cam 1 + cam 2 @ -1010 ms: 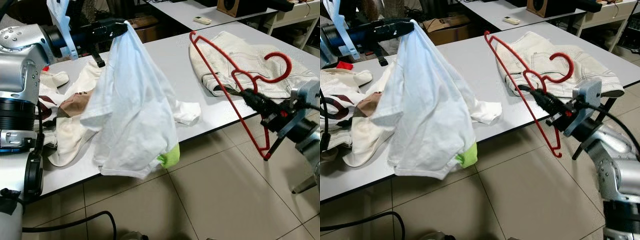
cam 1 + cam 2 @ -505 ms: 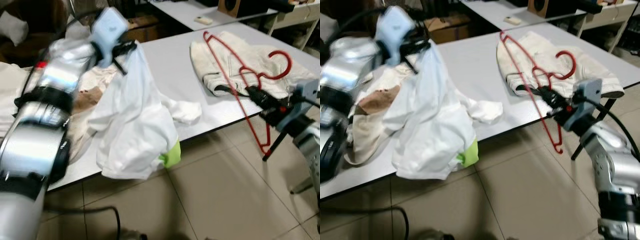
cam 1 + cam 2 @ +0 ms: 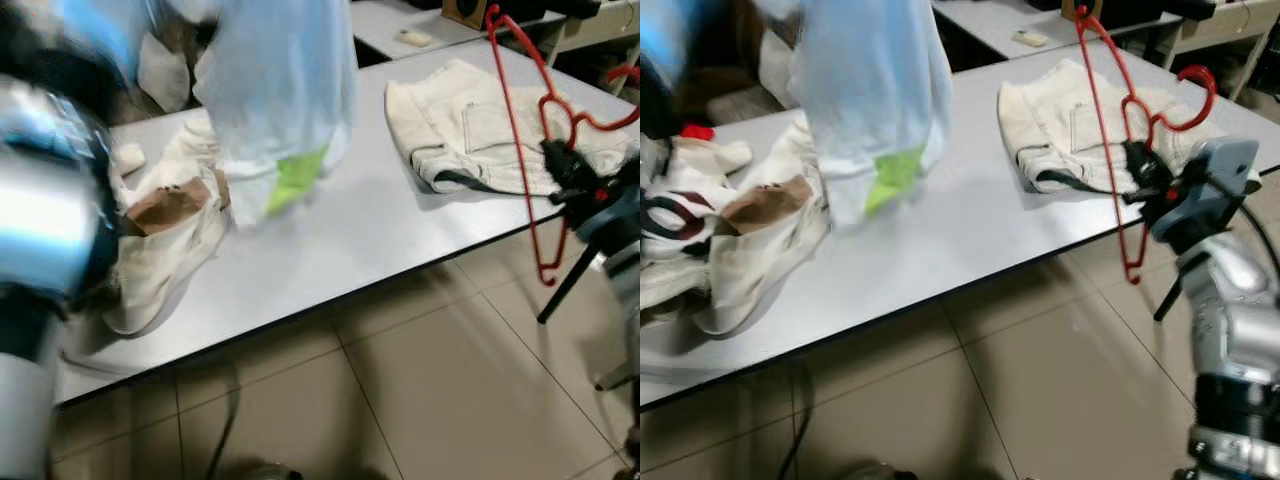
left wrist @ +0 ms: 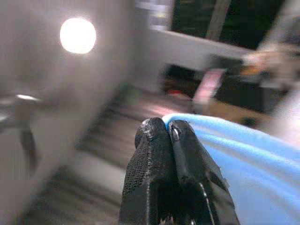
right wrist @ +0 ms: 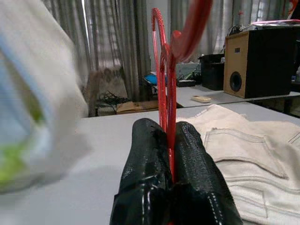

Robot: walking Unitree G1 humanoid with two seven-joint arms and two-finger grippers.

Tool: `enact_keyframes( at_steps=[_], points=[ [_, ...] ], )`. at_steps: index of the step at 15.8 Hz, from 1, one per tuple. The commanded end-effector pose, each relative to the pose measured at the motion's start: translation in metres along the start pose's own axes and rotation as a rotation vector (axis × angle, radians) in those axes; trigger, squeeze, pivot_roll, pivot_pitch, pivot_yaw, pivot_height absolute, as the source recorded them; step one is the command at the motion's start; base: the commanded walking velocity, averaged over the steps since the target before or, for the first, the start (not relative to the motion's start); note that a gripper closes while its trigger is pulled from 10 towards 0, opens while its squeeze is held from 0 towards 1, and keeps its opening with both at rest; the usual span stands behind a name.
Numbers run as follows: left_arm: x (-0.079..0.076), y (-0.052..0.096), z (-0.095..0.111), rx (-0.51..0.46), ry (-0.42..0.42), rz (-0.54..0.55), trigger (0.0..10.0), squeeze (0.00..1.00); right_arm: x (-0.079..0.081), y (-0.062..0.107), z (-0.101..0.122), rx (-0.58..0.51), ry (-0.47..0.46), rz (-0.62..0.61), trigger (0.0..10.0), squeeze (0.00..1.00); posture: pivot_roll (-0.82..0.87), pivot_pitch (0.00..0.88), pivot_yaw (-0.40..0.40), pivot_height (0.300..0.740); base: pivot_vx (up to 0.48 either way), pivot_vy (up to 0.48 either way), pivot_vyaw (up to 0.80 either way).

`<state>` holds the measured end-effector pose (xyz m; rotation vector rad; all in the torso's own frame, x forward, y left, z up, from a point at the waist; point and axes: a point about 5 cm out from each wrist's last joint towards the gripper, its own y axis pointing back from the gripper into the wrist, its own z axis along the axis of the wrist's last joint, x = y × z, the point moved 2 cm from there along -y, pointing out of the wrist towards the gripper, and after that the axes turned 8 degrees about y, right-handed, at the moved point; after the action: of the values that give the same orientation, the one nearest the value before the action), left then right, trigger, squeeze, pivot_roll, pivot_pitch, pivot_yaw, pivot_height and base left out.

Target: Hang hanger

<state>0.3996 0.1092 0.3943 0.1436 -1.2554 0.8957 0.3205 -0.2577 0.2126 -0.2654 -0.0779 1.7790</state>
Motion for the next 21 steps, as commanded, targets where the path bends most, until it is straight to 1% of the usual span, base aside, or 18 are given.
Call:
enact_keyframes(
  at_steps=[1, 2, 3, 4, 5, 6, 7, 8, 9, 10, 11, 12, 13, 16, 17, 18, 20, 21],
  points=[
    [-0.024, 0.013, -0.016, 0.029, 0.037, -0.064, 0.0, 0.0, 0.008, 0.0, 0.005, -0.029, 0.018, 0.017, 10.0, 0.0, -0.14, 0.0, 0.118, 0.74, 0.0, 0.0, 0.0],
    [-0.055, 0.03, -0.038, 0.086, 0.081, -0.093, 0.0, 0.0, 0.015, 0.002, 0.003, -0.031, 0.008, 0.034, 10.0, 0.0, -0.14, 0.0, 0.12, 0.74, 0.0, 0.0, 0.0],
    [-0.101, 0.061, -0.068, 0.213, 0.117, -0.169, 0.0, 0.0, 0.023, 0.003, -0.001, -0.027, -0.009, 0.05, 10.0, 0.0, -0.14, 0.0, 0.117, 0.74, 0.0, 0.0, 0.0],
    [-0.141, 0.091, -0.08, 0.258, 0.193, -0.252, 0.0, 0.0, 0.029, 0.005, -0.004, -0.021, -0.022, 0.06, 10.0, 0.0, -0.13, 0.0, 0.112, 0.74, 0.0, 0.0, 0.0],
    [-0.17, 0.11, -0.088, 0.315, 0.228, -0.347, 0.0, 0.0, 0.032, 0.005, -0.007, -0.014, -0.032, 0.063, 10.0, 0.0, -0.13, 0.0, 0.108, 0.74, 0.0, 0.0, 0.0],
    [-0.218, 0.15, -0.097, 0.434, 0.337, -0.537, 4.1, 0.0, 0.037, 0.005, -0.012, 0.0, -0.034, 0.079, 10.0, 0.0, -0.13, 0.0, 0.106, 0.74, 0.0, 0.0, 0.0],
    [-0.238, 0.17, -0.101, 0.505, 0.382, -0.628, 9.2, 0.0, 0.039, 0.005, -0.013, 0.005, -0.034, 0.087, 10.0, 0.0, -0.14, 0.0, 0.106, 0.74, 0.0, 0.0, 0.0],
    [-0.254, 0.189, -0.1, 0.535, 0.405, -0.745, 10.0, 0.0, 0.041, 0.006, -0.014, 0.009, -0.033, 0.092, 10.0, 0.0, -0.14, 0.0, 0.108, 0.74, 0.0, 0.0, 0.0],
    [-0.261, 0.204, -0.102, 0.59, 0.468, -0.768, 10.0, 0.0, 0.042, 0.008, -0.014, 0.012, -0.033, 0.095, 10.0, 0.0, -0.14, 0.0, 0.106, 0.74, 0.0, 0.0, 0.0],
    [-0.253, 0.206, -0.106, 0.624, 0.573, -0.706, 10.0, 1.0, 0.039, 0.012, -0.014, 0.02, -0.035, 0.078, 10.0, 0.0, -0.15, 0.0, 0.101, 0.74, 0.0, 0.0, 0.0],
    [-0.245, 0.208, -0.107, 0.639, 0.664, -0.677, 10.0, 1.0, 0.036, 0.02, -0.018, 0.048, -0.024, 0.047, 10.0, 0.0, -0.15, 0.0, 0.094, 0.74, 0.0, 0.0, 0.0],
    [-0.235, 0.208, -0.109, 0.635, 0.68, -0.662, 10.0, 1.0, 0.034, 0.029, -0.024, 0.081, -0.005, 0.016, 10.0, 0.0, -0.15, 0.0, 0.093, 0.74, 0.0, 0.0, 0.0],
    [-0.222, 0.202, -0.106, 0.586, 0.731, -0.612, 10.0, 1.0, 0.034, 0.04, -0.028, 0.097, -0.015, -0.026, 10.0, 0.0, -0.16, 0.0, 0.093, 0.74, 0.0, 0.0, 0.0],
    [-0.19, 0.166, -0.08, 0.343, 0.965, -0.422, 10.0, 1.0, 0.033, 0.066, -0.029, 0.117, -0.033, -0.083, 10.0, 0.0, -0.17, 0.0, 0.099, 0.74, 0.0, 0.0, 0.0],
    [-0.184, 0.156, -0.074, 0.295, 1.046, -0.373, 10.0, 1.0, 0.033, 0.071, -0.029, 0.122, -0.032, -0.093, 10.0, 0.0, -0.18, 0.0, 0.103, 0.74, 0.0, 0.0, 0.0],
    [-0.18, 0.141, -0.075, 0.277, 1.155, -0.268, 10.0, 1.0, 0.034, 0.078, -0.029, 0.13, -0.034, -0.11, 10.0, 0.0, -0.2, 0.0, 0.11, 0.74, 0.0, 0.0, 0.0],
    [-0.192, 0.126, -0.083, 0.376, 1.187, -0.208, 10.0, 1.0, 0.036, 0.088, -0.03, 0.152, -0.03, -0.144, 10.0, 0.0, -0.22, 0.0, 0.114, 0.74, 0.0, 0.0, 0.0],
    [-0.201, 0.118, -0.097, 0.524, 1.132, -0.149, 10.0, 1.0, 0.037, 0.097, -0.033, 0.18, -0.028, -0.175, 10.0, 0.0, -0.24, 0.0, 0.12, 0.74, 0.0, 0.0, 0.0]
  ],
)
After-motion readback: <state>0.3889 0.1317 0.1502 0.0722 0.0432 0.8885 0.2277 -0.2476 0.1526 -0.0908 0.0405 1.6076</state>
